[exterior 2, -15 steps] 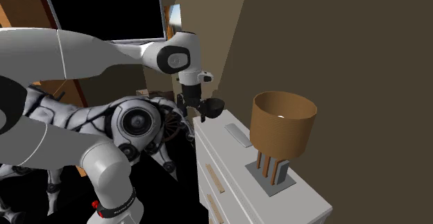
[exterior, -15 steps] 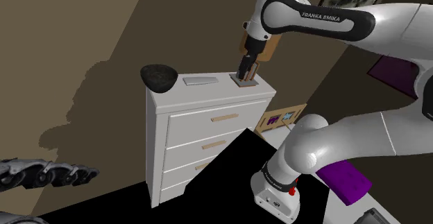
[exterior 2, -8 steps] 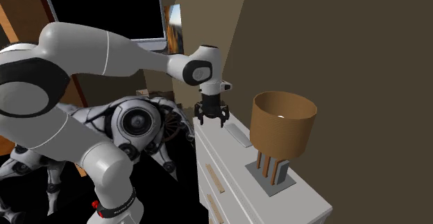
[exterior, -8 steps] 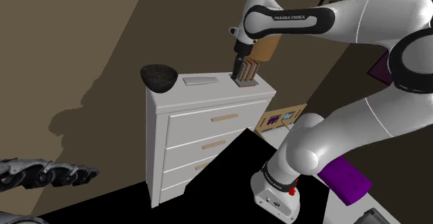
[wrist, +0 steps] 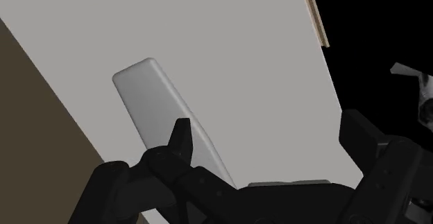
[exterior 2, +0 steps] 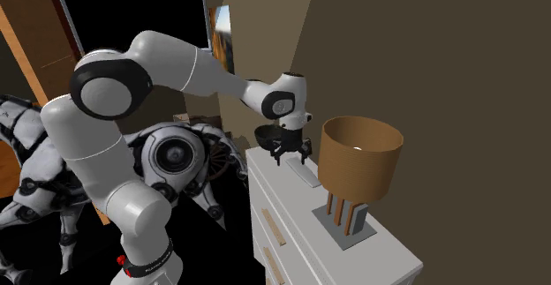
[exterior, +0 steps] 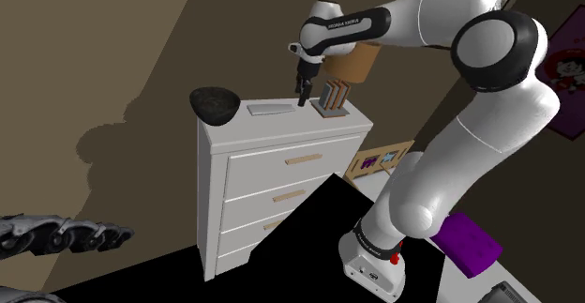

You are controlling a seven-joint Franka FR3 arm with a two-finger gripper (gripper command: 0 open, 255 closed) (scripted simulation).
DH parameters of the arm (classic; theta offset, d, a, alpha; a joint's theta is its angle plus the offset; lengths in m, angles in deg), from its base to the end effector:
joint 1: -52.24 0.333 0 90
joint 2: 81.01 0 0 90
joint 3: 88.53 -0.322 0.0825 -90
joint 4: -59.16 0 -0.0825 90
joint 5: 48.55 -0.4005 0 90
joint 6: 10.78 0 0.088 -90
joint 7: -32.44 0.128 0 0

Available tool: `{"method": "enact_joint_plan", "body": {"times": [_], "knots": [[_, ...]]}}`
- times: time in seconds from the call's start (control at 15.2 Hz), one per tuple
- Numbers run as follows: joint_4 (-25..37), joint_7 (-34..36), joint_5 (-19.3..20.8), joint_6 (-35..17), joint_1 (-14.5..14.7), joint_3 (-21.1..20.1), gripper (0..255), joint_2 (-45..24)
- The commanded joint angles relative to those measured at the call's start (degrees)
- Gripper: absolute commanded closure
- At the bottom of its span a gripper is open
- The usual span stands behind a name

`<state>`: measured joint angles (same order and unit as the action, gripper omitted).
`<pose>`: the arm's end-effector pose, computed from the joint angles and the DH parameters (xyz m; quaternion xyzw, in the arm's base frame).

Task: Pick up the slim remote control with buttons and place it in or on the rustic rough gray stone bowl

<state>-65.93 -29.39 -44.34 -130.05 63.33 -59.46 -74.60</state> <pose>0.4994 -0.1702 0.4077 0.9202 0.3913 -0.0042 0.0029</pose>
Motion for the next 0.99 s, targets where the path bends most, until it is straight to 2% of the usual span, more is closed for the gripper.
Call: {"method": "enact_joint_plan", "body": {"times": [0.0,0.2,0.46,0.92], "knots": [[3.22,-6.8,-3.2,-1.66,0.68,0.86,0,-5.42],[8.46,-15.96,-8.04,-2.84,0.42,0.56,0,-13.0],[16.17,-26.62,-13.36,-3.2,-1.31,-1.77,0,-22.38],[14.8,-28.1,-15.07,-7.06,-1.94,-2.64,0,-25.2]]}}
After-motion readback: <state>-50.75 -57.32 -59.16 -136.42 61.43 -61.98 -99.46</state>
